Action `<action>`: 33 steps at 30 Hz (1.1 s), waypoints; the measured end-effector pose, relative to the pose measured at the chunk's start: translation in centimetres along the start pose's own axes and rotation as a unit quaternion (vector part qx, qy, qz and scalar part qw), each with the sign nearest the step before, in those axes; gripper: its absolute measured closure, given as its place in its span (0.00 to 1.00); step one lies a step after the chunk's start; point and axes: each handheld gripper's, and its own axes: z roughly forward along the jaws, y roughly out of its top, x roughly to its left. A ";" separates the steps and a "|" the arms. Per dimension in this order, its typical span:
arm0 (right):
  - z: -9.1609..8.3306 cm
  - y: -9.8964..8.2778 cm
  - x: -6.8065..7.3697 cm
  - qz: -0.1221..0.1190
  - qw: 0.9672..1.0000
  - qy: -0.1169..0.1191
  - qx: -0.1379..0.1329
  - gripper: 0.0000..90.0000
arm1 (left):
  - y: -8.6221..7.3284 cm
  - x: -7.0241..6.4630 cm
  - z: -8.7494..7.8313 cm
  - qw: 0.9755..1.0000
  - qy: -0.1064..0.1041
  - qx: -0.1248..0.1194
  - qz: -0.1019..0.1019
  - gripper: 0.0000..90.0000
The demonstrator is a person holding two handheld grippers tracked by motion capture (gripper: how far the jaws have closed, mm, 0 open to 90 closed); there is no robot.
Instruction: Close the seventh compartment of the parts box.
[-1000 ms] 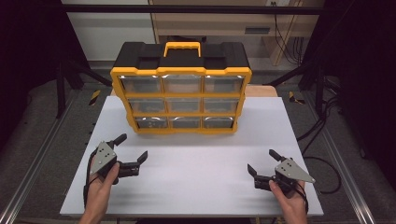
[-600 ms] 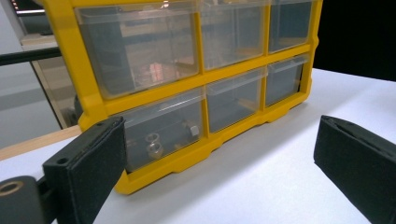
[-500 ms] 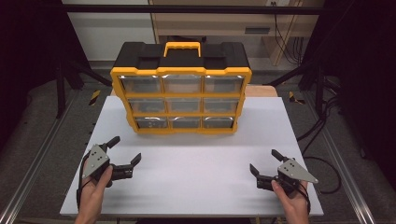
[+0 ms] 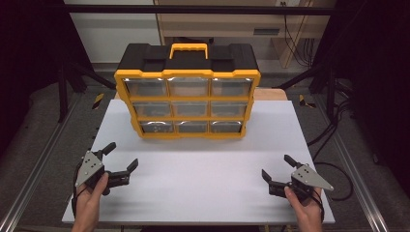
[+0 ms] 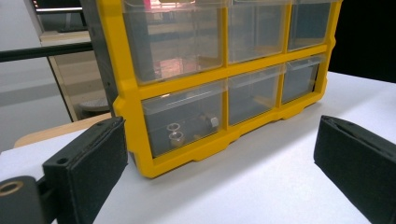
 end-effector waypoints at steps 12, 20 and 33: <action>-0.1 -0.1 -0.1 0.001 1.000 0.003 0.004 0.06 | -1.0 0.3 -0.5 1.000 -0.002 -0.003 -0.006 0.03; -0.1 -0.1 -0.2 -0.001 1.000 0.004 0.005 0.06 | -1.8 0.4 -0.8 1.000 -0.008 -0.009 -0.003 0.03; 0.0 -0.3 -0.1 0.000 1.000 0.009 0.005 0.06 | -2.8 0.4 -0.7 1.000 -0.022 -0.021 0.004 0.03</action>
